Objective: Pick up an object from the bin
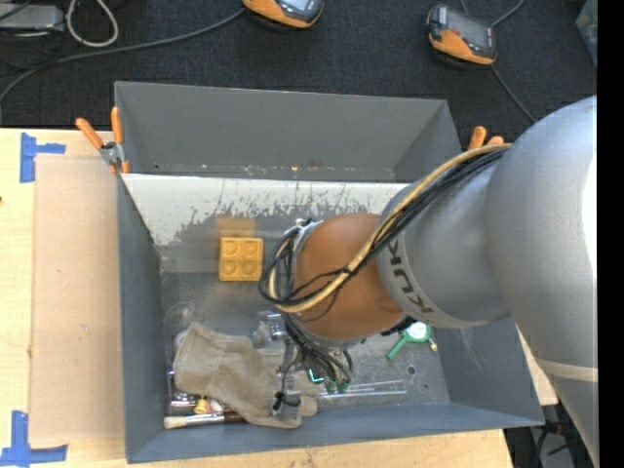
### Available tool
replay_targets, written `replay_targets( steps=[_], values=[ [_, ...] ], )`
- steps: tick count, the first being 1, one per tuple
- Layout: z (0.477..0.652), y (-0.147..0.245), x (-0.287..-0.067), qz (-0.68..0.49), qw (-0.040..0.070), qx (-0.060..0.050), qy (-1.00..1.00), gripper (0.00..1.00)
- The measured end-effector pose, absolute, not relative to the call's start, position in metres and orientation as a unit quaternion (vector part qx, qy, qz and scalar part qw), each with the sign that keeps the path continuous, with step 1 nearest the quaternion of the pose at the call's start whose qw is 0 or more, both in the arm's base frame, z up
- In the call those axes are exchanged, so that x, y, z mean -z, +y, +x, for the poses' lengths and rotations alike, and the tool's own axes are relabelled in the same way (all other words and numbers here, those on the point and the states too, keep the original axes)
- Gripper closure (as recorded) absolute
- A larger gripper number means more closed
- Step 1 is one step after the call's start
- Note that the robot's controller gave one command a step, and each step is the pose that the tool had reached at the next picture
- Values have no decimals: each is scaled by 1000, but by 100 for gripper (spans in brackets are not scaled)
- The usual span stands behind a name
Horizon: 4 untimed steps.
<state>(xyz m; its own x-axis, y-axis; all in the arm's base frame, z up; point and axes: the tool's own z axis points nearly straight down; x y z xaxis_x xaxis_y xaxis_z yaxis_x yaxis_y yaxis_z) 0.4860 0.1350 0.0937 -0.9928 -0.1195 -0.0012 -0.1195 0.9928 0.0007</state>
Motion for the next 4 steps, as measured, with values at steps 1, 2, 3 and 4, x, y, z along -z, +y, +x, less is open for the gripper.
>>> replay_targets(
  steps=[1, 2, 3, 4],
  values=[
    [488, 135, -94, -59, 2, -1, 998, 0],
    [488, 135, -94, -58, 2, -1, 998, 0],
    [488, 135, -94, -57, 2, -1, 998, 0],
    [488, 135, -94, -57, 2, -1, 998, 0]
  ],
)
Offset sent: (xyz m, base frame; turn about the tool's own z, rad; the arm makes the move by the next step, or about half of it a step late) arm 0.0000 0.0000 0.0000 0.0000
